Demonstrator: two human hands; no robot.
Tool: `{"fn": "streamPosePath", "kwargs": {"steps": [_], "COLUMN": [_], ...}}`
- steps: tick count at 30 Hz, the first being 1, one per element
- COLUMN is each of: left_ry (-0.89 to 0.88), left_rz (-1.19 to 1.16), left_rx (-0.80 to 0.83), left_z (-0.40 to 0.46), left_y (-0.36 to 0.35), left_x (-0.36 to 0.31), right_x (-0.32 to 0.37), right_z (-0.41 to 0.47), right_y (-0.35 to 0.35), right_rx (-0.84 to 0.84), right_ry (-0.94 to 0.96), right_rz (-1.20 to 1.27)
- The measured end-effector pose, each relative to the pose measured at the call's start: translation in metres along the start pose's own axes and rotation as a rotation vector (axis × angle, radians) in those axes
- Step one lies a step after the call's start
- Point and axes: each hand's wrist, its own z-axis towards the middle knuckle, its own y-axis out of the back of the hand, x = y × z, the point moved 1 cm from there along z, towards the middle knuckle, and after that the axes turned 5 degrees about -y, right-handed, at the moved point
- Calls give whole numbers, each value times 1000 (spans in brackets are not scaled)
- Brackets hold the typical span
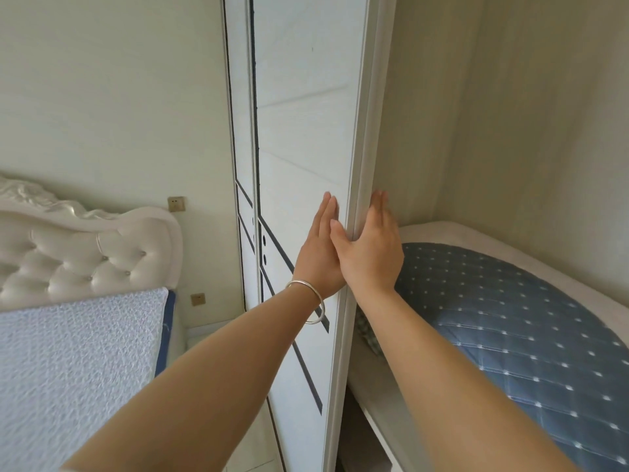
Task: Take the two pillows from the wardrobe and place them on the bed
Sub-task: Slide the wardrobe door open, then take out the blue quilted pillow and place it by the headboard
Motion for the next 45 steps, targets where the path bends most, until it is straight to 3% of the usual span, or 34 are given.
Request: {"fn": "streamPosePath", "kwargs": {"steps": [10,23,26,29,33,36,41,45], "left_ry": [1,7,-160,-364,-578,-603,-376,-173], "left_rz": [-58,-30,234,404,526,501,243,225], "left_rx": [-30,-46,-238,-275,-188,-91,163,417], "left_z": [16,19,12,5,-6,-12,-42,-50], "left_y": [2,1,3,-4,-31,-68,-154,-214], "left_x": [31,33,26,24,8,-8,-32,-41], "right_x": [1,8,8,-2,-37,-78,-170,-241], "right_z": [11,14,15,13,6,3,-2,17], "right_y": [-31,-30,-32,-32,-17,3,40,69], "right_rx": [-92,24,103,138,279,296,289,293], "right_ry": [65,-18,-92,-42,-11,-54,-132,-235], "right_rz": [-7,-25,31,95,-68,-186,-426,-596]}}
